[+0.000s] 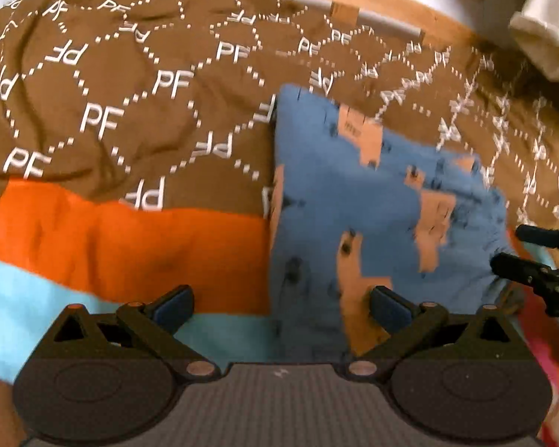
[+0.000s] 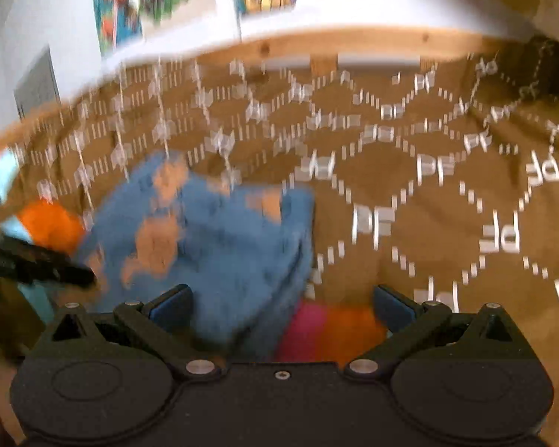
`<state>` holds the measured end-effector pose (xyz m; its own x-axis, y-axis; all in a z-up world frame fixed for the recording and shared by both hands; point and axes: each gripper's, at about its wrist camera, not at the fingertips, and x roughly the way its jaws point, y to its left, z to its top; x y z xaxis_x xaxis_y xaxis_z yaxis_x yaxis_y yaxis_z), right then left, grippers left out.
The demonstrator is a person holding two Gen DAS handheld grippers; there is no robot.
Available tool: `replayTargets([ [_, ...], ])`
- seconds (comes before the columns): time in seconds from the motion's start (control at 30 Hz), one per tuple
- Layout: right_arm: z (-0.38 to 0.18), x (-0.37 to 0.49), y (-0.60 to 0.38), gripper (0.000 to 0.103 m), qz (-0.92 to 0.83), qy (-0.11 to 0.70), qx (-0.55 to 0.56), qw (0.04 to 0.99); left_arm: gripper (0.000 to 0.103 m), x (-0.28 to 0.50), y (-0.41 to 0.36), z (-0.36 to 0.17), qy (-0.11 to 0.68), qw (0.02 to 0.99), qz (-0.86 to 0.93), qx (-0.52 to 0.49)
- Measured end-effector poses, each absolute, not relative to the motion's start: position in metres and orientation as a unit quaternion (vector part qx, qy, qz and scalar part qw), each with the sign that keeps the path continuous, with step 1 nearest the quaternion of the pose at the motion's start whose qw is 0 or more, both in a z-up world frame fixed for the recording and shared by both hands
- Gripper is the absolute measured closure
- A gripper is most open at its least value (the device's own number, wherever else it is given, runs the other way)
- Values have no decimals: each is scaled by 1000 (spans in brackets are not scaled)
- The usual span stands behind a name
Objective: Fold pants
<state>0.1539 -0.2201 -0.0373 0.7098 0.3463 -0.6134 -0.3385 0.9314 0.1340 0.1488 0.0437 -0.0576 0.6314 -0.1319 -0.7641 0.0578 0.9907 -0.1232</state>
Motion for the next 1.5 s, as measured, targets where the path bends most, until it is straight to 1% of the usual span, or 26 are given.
replayTargets([
  [0.13,-41,138,-217,1,178,337,-6,924,0,139,44,-59,416,907,-65,-13],
  [0.27,-30,135,-225,1,203,324,20,924,0,138,48,-55,413,906,-82,-35],
  [0.43,-25,165,-239,1,265,324,65,906,0,150,52,-54,399,906,-124,-64],
  [0.53,-32,195,-245,1,302,351,92,882,0,160,52,-56,397,906,-129,-72],
  [0.6,-38,214,-250,1,323,371,111,863,0,164,49,-56,394,907,-134,-66],
  [0.7,-40,229,-258,1,345,381,141,846,0,163,42,-58,386,908,-157,-42],
  [0.83,-36,243,-265,1,352,382,174,837,0,161,38,-63,384,909,-159,-32],
  [1.03,-37,250,-260,1,320,389,195,842,0,158,38,-61,383,909,-162,-34],
  [1.13,-37,245,-258,7,306,385,186,850,0,156,39,-61,383,908,-164,-38],
  [1.23,-39,242,-262,20,284,381,198,857,0,157,40,-61,384,907,-167,-40],
  [1.3,-41,241,-267,37,267,381,209,860,0,157,42,-61,386,906,-169,-47],
  [1.37,-41,238,-268,47,254,380,205,866,0,157,45,-60,392,903,-169,-57],
  [1.47,-44,230,-266,49,243,372,204,872,0,158,49,-60,397,899,-167,-77],
  [1.5,-46,227,-264,51,237,368,207,875,1,158,50,-59,398,899,-167,-82],
])
